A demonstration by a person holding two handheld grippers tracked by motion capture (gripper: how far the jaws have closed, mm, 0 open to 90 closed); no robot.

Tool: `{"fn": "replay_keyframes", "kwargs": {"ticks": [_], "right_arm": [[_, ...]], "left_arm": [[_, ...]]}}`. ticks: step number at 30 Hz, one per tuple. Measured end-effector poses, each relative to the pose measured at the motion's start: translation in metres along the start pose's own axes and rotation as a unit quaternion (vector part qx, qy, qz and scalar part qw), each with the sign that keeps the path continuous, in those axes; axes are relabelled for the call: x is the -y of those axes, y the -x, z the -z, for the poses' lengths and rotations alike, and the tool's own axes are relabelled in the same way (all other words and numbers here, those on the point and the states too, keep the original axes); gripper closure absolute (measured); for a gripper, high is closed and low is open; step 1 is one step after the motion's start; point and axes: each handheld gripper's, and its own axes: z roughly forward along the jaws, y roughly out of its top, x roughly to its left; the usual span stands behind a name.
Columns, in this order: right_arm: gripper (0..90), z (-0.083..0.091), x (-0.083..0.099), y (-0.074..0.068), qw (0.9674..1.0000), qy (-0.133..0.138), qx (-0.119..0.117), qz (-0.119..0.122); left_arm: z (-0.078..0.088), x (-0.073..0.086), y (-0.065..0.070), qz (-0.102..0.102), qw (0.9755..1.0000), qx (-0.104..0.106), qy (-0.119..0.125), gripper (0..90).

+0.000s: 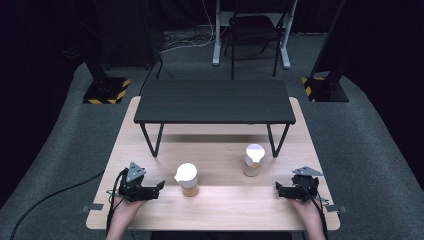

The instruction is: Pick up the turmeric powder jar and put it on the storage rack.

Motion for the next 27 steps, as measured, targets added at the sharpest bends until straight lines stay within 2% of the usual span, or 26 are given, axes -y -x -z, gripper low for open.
{"fn": "replay_keyframes", "kwargs": {"ticks": [5, 17, 27], "right_arm": [[0.2, 0.0, 0.0, 0.0, 1.0, 0.0, 0.0, 0.0], [0.2, 0.0, 0.0, 0.0, 1.0, 0.0, 0.0, 0.0], [0.1, 0.0, 0.0, 0.0, 1.0, 0.0, 0.0, 0.0]], "left_arm": [[0.001, -0.001, 0.0, -0.001, 0.9999, 0.014, 0.003, 8.1], [0.005, -0.007, 0.004, -0.013, 0.9993, 0.035, 0.006, 8.1], [0.01, -0.013, 0.009, -0.022, 0.9981, 0.055, 0.015, 8.1]]}}
